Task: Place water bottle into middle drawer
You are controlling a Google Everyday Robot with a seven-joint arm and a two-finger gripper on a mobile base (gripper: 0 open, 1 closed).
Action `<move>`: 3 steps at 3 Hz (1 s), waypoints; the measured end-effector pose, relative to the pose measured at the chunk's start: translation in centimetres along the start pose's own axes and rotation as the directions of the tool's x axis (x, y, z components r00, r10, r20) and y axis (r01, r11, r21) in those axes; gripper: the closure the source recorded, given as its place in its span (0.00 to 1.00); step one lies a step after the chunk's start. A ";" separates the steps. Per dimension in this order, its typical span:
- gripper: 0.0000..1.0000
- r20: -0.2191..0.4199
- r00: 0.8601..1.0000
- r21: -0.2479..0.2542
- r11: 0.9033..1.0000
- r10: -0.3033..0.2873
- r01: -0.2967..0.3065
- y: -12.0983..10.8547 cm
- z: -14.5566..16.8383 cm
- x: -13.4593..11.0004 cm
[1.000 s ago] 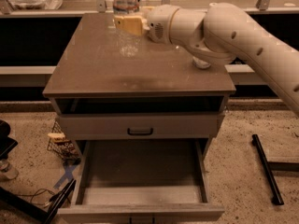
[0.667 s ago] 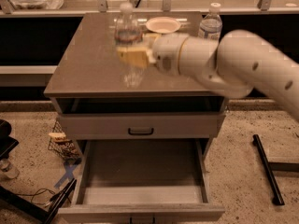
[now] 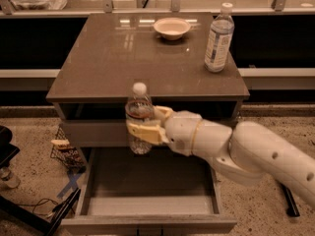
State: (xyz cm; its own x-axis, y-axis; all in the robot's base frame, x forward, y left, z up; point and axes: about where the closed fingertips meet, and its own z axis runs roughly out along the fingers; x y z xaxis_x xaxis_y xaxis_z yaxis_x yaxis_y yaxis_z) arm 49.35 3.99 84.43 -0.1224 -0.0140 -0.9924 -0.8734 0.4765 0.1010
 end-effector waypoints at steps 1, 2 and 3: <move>1.00 0.009 1.000 0.034 0.999 0.010 -0.010 -0.4 -2.3 1.6; 1.00 0.013 1.000 0.026 1.000 0.007 -0.007 -0.2 -1.9 1.8; 1.00 0.053 0.998 -0.018 1.000 -0.019 0.020 -0.1 0.6 4.7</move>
Offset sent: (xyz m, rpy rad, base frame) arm -0.0125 -0.0231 -0.0202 0.0115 0.0068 -0.0336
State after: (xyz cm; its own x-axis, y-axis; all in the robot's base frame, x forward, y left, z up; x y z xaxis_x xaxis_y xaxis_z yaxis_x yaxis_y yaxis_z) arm 49.21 4.43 79.73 -0.0810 0.0235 -0.9964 -0.8838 0.4604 0.0827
